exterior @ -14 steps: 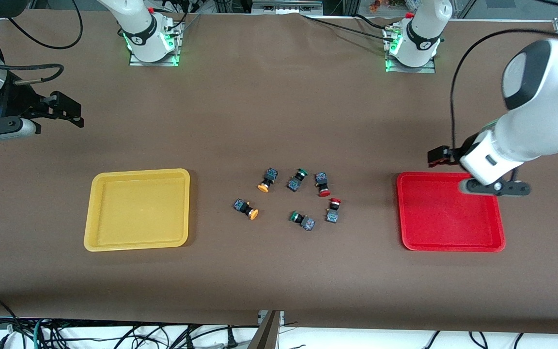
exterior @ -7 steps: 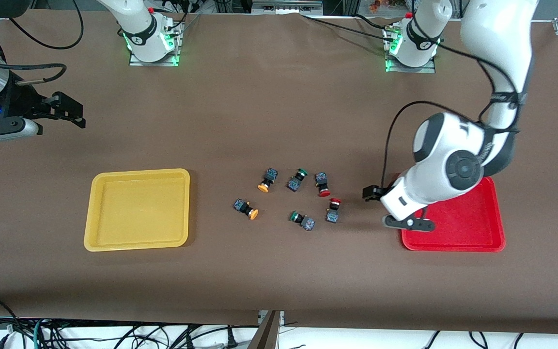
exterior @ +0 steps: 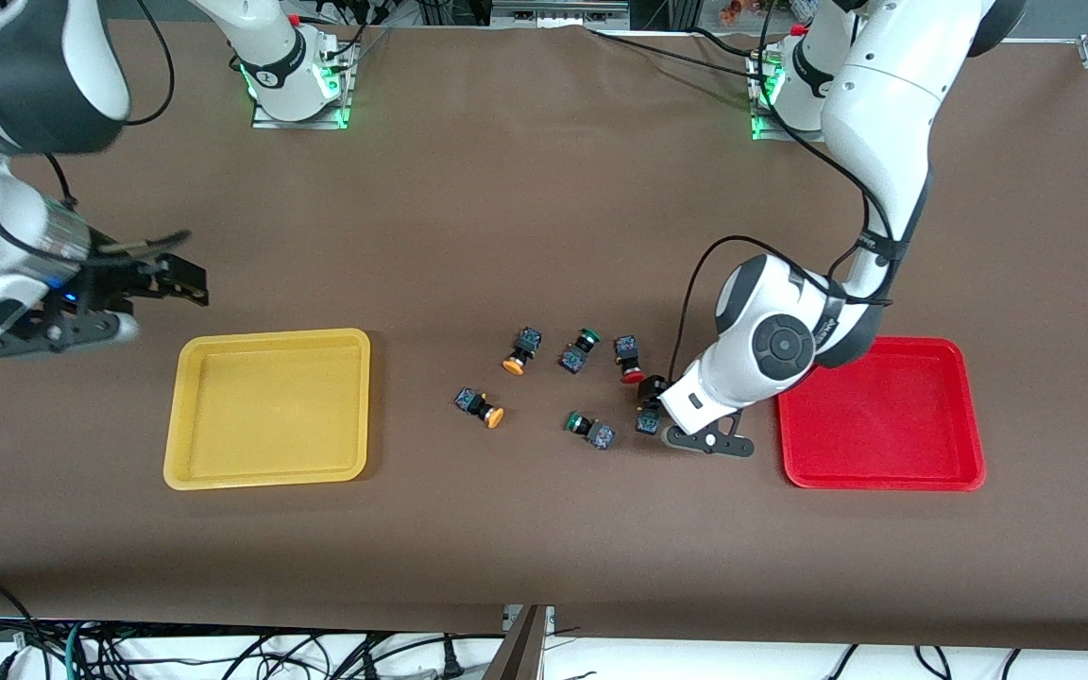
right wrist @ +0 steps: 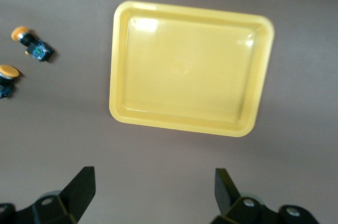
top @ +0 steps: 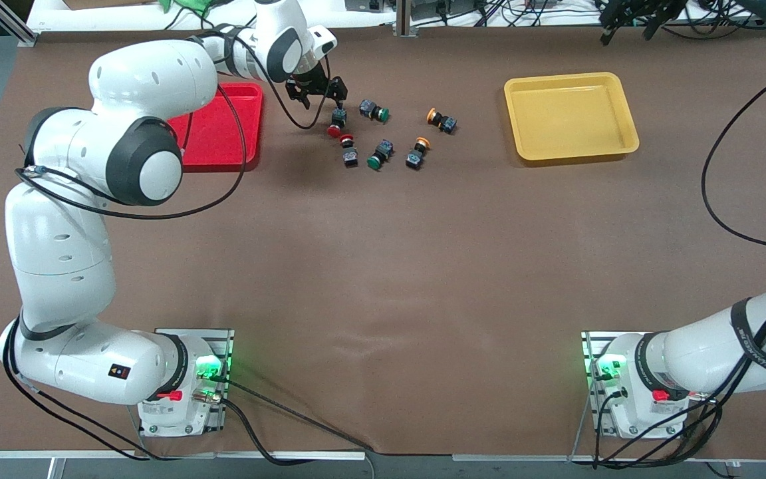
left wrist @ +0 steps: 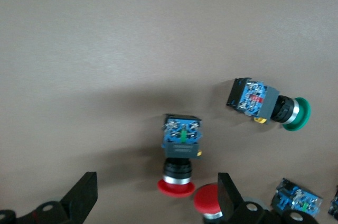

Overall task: Place red and yellow buttons in trays
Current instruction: 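Grasp red button with the left gripper while the right gripper grasps yellow one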

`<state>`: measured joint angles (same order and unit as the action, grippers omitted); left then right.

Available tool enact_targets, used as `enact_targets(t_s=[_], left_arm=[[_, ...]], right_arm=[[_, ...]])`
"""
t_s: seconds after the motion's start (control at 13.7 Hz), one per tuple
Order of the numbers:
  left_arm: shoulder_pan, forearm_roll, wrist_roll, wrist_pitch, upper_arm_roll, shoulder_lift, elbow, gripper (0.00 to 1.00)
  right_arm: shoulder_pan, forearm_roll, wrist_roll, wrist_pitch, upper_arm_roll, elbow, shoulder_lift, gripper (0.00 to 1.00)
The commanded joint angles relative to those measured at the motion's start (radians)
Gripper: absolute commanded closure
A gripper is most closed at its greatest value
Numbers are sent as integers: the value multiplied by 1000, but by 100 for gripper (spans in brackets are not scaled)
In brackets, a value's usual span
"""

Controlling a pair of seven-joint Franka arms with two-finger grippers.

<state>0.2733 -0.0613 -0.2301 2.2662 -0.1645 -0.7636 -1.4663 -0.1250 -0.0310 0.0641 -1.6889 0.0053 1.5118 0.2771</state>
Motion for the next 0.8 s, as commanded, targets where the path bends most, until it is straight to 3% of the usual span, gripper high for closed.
enact_targets(t_s=[0.0,0.22,0.59,0.73], left_arm=[[21,-8,-12,67,14,-45,35,0],[64,3,-12,104,35,-91,67,0],[89,70,-12,105,56,-112,75,0],[89,109,-12,105,56,-115,75,12]], right_arm=[[-30,-20,-3,-29,7,-19,103,0],[-99,-23,-10,-107,10,-18,140,0],[-220,-27,-10,-348,13,-21,296,0],[-275,-27,-15,-499,13,-21,382,0]])
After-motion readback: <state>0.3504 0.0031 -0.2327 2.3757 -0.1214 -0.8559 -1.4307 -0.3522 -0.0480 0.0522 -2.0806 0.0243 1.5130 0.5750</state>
